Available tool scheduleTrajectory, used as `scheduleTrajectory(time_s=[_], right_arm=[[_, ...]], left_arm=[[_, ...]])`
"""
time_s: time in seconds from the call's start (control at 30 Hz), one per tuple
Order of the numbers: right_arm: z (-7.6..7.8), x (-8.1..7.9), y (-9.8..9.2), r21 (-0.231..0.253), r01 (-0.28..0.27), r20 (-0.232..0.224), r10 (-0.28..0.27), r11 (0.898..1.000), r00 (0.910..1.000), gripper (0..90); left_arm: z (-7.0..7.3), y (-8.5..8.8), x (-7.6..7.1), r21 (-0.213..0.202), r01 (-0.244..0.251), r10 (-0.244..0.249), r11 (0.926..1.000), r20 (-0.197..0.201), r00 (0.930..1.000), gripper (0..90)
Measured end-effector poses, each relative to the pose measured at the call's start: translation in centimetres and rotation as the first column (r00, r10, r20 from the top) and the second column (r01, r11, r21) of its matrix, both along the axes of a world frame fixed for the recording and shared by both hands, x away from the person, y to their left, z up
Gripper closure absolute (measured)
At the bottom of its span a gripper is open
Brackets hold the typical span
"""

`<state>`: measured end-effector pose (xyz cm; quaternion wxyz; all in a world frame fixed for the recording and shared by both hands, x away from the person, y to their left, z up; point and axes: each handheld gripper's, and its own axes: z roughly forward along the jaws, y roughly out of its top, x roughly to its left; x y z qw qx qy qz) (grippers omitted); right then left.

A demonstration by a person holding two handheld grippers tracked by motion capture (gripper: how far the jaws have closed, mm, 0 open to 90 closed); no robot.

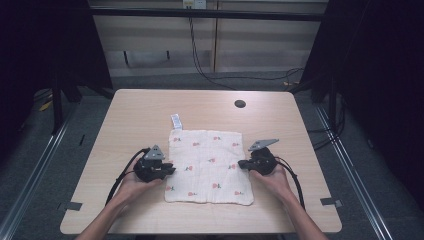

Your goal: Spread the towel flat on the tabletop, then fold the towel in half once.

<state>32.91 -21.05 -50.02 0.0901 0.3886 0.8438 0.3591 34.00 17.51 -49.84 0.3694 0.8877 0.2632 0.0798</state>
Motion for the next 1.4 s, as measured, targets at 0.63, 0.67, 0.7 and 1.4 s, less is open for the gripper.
scheduleTrajectory(time_s=[0.63,0.67,0.7,1.4], right_arm=[[0.9,-4.0,-0.6,0.010,-0.088,-0.037,0.088,0.996,0.9954,90.0],[0.9,-4.3,-0.7,0.012,-0.092,-0.035,0.092,0.996,0.9951,90.0],[0.9,-4.7,-0.9,0.007,-0.091,-0.033,0.091,0.996,0.9952,90.0],[2.1,1.2,-2.7,0.033,0.070,0.054,-0.072,0.997,0.9959,69.1]], left_arm=[[0.5,1.1,-3.3,-0.069,0.090,-0.098,0.9935,-0.116,0.9884,89.4],[0.6,1.0,-3.6,-0.072,0.097,-0.105,0.9927,-0.118,0.9875,89.4],[0.6,1.0,-3.6,-0.072,0.097,-0.105,0.9927,-0.118,0.9875,89.4],[1.1,1.8,0.4,-0.124,-0.075,0.061,0.9894,-0.118,0.9912,47.2]])
